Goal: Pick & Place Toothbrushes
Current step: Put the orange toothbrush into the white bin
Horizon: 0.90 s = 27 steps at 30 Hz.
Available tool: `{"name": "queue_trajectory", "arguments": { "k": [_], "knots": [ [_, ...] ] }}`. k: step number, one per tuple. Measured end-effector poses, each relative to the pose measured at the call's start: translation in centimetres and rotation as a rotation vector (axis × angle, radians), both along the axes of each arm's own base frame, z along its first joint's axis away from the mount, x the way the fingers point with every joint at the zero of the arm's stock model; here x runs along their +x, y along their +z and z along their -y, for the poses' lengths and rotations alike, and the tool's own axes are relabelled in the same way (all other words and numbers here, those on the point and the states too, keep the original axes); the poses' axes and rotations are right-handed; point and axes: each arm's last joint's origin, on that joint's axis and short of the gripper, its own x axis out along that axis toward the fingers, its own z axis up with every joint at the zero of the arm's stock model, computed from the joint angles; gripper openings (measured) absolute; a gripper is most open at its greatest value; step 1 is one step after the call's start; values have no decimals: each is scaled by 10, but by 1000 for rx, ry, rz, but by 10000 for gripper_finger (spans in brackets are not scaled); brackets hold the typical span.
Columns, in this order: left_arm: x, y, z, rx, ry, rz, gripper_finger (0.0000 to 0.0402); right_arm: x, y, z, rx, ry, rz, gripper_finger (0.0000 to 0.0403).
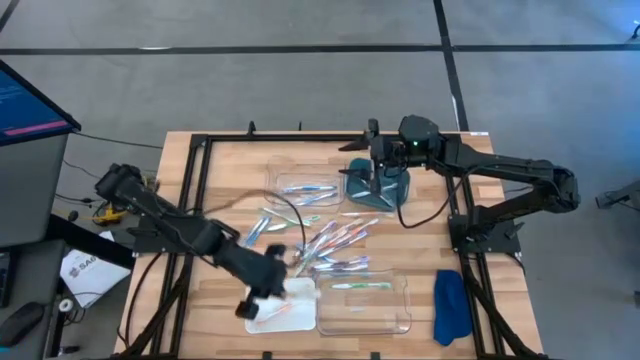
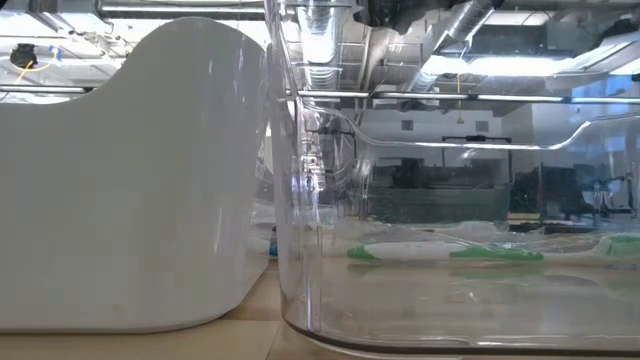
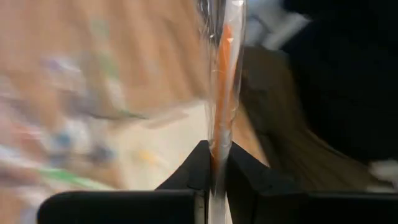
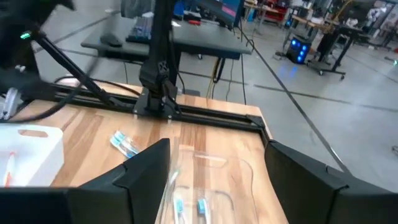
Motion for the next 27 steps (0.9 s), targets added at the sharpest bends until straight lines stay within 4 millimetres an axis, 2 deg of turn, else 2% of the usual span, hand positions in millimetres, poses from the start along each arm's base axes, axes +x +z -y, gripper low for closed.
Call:
{"name": "queue_trajectory", "arguments": {
  "k": [6, 8, 15, 22, 27],
  "knots": [
    [3, -41, -1, 39, 29, -286, 19, -2, -4, 3, 14, -11, -45, 255],
    [2, -50, -4, 74, 16, -320, 19, -2, -5, 3, 16, -14, -51, 255],
    [1, -51, -7, 190, -193, -233, 20, -3, -5, 5, 16, -20, -52, 255],
    [3, -57, -5, 239, -324, -213, 25, -4, -4, 11, 14, -42, -43, 255],
    [11, -66, -2, 205, -354, -210, 23, -6, -5, 15, 18, -56, -54, 255]
  ]
}}
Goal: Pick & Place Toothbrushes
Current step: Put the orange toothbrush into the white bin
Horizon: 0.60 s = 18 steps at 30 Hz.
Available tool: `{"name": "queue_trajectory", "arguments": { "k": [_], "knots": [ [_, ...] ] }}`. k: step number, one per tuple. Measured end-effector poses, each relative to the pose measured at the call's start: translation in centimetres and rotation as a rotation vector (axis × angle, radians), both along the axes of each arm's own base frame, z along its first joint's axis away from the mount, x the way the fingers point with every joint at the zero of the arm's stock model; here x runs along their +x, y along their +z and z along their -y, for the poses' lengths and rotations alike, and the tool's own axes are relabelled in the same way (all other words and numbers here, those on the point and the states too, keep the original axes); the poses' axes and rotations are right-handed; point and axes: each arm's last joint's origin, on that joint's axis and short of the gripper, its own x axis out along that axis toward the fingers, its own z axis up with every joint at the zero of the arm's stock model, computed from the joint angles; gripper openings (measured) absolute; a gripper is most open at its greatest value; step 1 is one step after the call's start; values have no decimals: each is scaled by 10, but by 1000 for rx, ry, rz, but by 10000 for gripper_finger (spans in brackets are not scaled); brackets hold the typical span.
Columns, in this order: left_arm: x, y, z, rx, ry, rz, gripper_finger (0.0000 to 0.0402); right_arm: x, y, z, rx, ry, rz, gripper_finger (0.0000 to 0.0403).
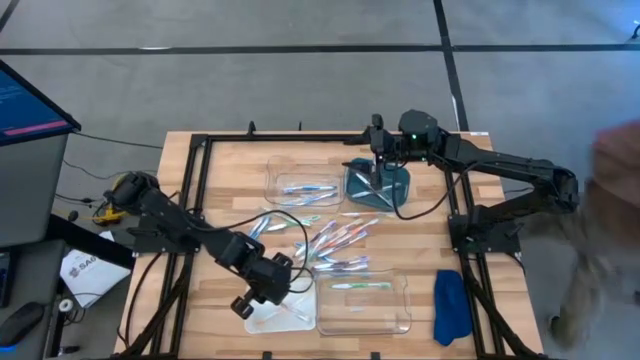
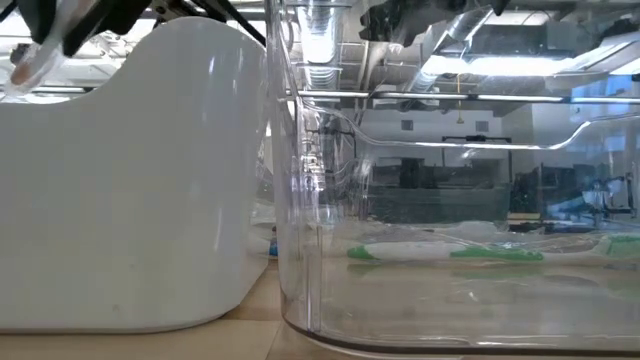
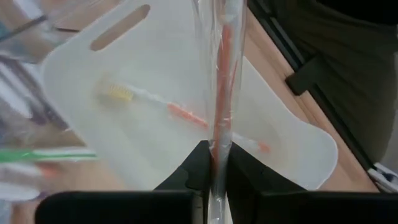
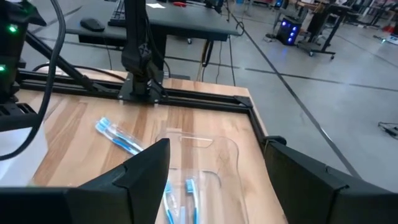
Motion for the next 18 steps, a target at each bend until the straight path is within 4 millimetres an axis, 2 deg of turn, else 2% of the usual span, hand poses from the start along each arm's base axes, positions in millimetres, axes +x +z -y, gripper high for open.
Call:
{"name": "queue_trajectory", "arguments": {
  "k": [9, 18],
  "knots": [
    [6, -5, -4, -43, 12, -16, 22, 0, 0, 0, 2, -2, -5, 255],
    [-3, -17, -10, -102, 34, 11, 22, 0, -1, 0, 3, -2, -8, 255]
  ]
}}
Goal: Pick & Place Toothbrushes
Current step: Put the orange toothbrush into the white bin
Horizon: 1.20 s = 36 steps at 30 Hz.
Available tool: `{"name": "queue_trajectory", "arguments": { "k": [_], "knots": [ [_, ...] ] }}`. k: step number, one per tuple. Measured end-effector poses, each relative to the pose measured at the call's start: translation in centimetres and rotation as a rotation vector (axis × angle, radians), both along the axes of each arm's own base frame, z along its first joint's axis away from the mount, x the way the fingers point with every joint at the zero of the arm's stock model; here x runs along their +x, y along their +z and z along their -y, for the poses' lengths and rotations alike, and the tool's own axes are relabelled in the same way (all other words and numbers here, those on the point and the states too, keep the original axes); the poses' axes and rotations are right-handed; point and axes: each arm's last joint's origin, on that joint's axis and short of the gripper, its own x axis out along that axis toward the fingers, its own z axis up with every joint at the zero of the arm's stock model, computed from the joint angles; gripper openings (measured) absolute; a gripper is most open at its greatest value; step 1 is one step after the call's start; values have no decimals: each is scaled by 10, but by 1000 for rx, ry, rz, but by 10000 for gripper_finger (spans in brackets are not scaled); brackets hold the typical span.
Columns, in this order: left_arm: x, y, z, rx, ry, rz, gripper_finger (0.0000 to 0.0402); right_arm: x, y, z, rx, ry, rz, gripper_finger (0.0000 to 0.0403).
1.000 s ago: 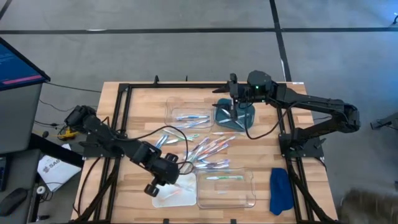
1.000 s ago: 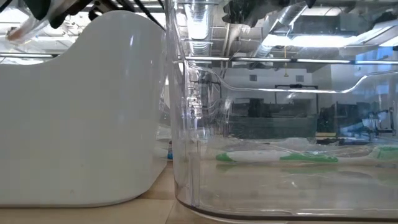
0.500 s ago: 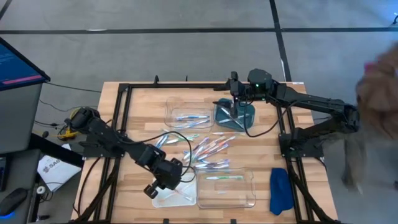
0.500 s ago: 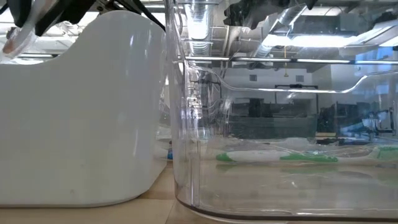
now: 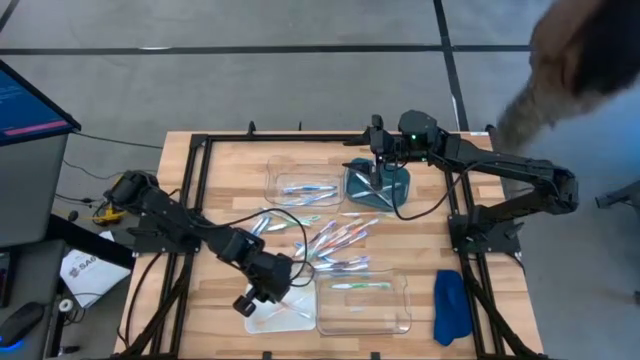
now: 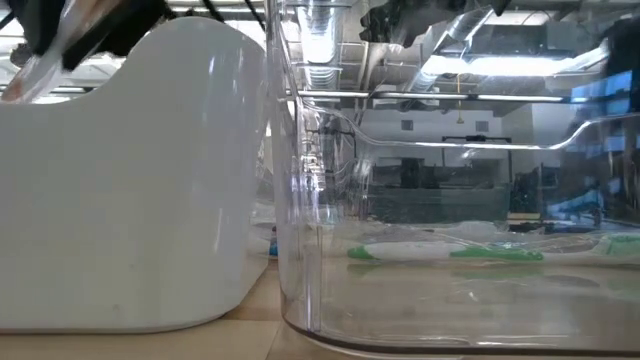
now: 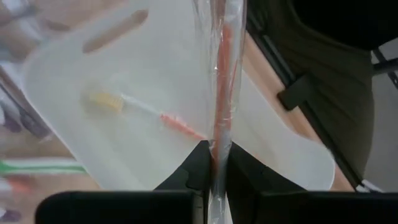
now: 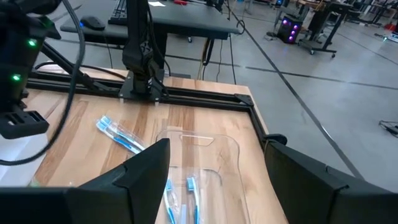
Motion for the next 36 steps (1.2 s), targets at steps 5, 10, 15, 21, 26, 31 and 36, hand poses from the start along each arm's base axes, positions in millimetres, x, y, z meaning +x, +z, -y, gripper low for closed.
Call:
{"name": "queue_trajectory", "arguments": {
  "k": [5, 10, 15, 21, 26, 31, 36],
  "knots": [
    [-5, -13, -4, 18, -2, -30, 26, 0, 0, 0, -1, -2, 1, 255],
    [-5, -15, -7, -2, -6, -43, 26, -1, 0, 4, -2, -13, 4, 255],
    [-5, -15, -7, -1, -29, -35, 26, -3, 0, 9, -2, -33, 3, 255],
    [-3, -15, -8, -8, -23, -19, 26, -4, -1, 11, 5, -41, -14, 255],
    [-3, -15, -7, -13, -24, -17, 26, -4, -2, 11, 6, -41, -16, 255],
    [-3, -16, -7, -35, -34, -22, 26, -4, -2, 11, 6, -41, -16, 255],
    [-2, -27, -15, -103, -30, -24, 26, -4, -2, 11, 6, -40, -17, 255]
  ]
}}
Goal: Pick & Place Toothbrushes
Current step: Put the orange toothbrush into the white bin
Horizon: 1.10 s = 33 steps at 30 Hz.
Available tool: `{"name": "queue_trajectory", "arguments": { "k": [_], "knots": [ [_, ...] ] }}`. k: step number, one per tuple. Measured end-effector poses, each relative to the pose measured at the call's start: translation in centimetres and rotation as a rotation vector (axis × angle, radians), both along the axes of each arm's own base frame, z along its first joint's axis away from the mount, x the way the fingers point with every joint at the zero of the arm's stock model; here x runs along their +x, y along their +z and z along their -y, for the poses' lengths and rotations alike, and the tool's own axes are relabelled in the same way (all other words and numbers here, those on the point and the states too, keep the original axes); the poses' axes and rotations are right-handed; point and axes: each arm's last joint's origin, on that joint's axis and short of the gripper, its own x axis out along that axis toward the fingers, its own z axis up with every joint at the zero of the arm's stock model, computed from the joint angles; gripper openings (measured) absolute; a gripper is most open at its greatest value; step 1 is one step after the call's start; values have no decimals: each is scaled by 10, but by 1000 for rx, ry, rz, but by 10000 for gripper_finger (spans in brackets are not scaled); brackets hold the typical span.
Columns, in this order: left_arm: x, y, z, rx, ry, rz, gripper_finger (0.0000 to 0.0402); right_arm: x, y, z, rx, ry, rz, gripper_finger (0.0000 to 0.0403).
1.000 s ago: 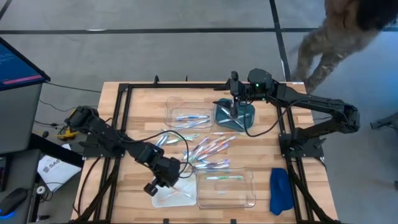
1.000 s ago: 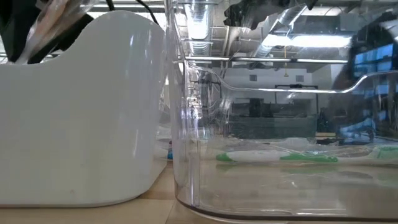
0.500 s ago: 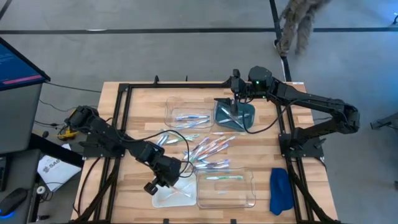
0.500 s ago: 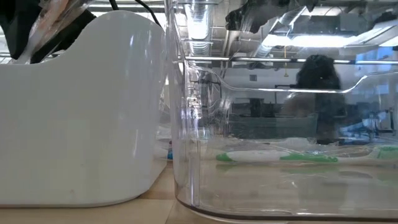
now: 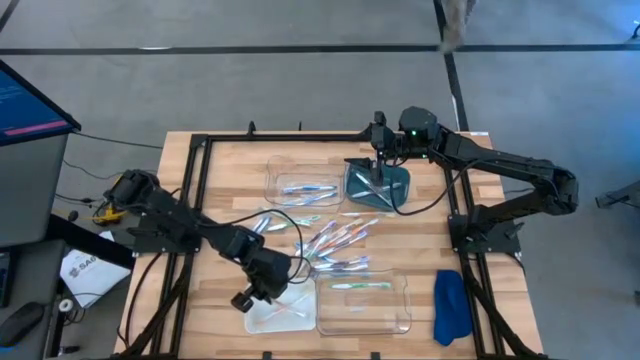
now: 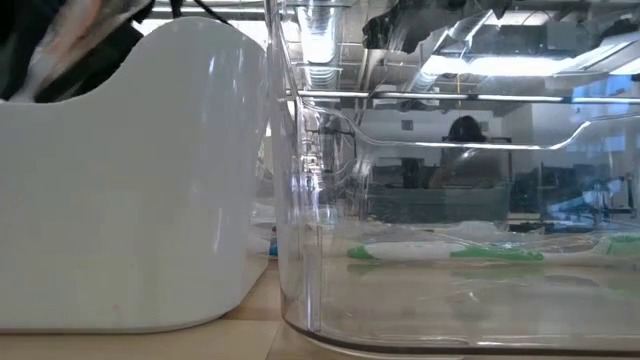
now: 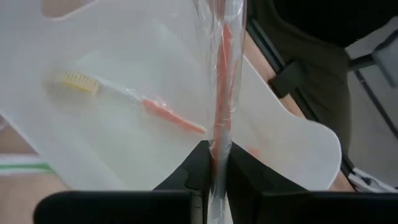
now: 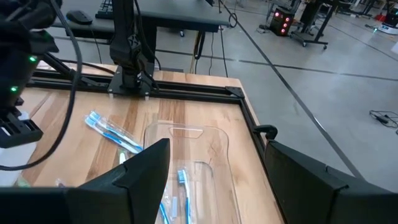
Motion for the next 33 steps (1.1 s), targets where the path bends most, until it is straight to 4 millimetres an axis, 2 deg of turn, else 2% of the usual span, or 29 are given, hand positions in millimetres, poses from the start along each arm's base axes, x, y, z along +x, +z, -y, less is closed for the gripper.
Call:
{"name": "queue_trajectory", "arguments": {
  "k": [9, 15, 19, 26, 33],
  "knots": [
    [3, -1, -7, -8, -18, 14, 26, 0, 0, 0, 0, 0, -1, 255],
    [0, -4, -13, 81, 0, -6, 26, 0, 0, 0, 0, -1, -1, 255],
    [-2, -6, -11, 197, 35, 18, 26, 0, 0, 0, -2, -1, 4, 255],
    [-6, -7, -5, 220, 28, 23, 26, 0, 0, 0, -2, 0, 4, 255],
    [-14, -22, -8, 257, 37, 7, 26, 0, 0, 0, -2, 0, 4, 255]
  ]
}}
